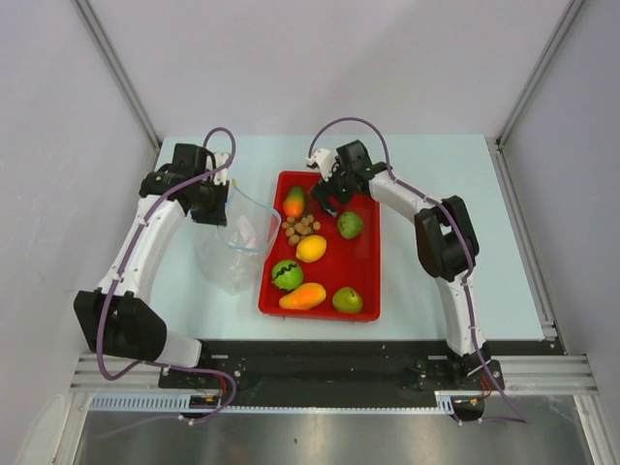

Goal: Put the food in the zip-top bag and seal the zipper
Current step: Pick up the fake vegetable from the bin.

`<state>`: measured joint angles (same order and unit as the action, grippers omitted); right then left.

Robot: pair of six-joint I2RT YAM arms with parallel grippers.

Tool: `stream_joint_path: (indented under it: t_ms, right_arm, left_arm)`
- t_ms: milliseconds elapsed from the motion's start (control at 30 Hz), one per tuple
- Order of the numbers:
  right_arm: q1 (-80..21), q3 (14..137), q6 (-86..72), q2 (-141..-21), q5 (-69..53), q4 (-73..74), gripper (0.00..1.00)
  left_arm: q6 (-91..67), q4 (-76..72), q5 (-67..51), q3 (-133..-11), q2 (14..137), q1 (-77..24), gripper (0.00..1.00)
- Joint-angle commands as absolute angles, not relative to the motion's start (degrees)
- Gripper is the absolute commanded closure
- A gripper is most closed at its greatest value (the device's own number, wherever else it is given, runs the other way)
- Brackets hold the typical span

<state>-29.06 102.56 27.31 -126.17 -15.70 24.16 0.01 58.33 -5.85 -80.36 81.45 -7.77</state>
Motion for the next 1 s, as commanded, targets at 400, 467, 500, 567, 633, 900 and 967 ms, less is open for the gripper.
stream_joint_path:
  t_ms: [400, 467, 500, 567, 633, 900, 967]
  right_arm:
    - [-29.18, 101.78, 28.57, -125.87, -12.48, 19.6, 0.58]
    - [-28.05, 101.86, 27.43, -122.62, -13.18, 20.73, 0.74]
    - [-27.6, 102.39, 25.07, -121.13, -13.53, 21.26, 0.77]
    - [-26.99, 103.01, 21.73, -116.74, -17.11, 23.02, 0.85]
    - [-25.84, 103.88, 14.47, -113.66, -20.81, 23.38, 0.87]
    - [-30.84, 98.71, -12.11, -101.96, -40.77, 12.93, 0.93]
    - [-35.31, 96.78, -13.88, -101.6, -42.27, 10.64, 0.93]
  left_arm:
    - [1.67, 56.43, -5.45, -79.28, 79.45, -8.17, 1.0]
    - [1.41, 56.42, -5.97, -79.45, 79.19, -8.17, 1.0]
    - [1.23, 56.25, -6.15, -79.63, 79.1, -8.17, 1.0]
    - [0.97, 56.16, -6.68, -79.72, 78.75, -8.17, 1.0]
    - [0.44, 56.07, -7.29, -80.07, 78.66, -8.17, 1.0]
    - [-1.84, 56.16, -10.63, -80.24, 79.37, -8.17, 1.0]
    - [-2.28, 56.07, -11.16, -80.42, 79.45, -8.17, 1.0]
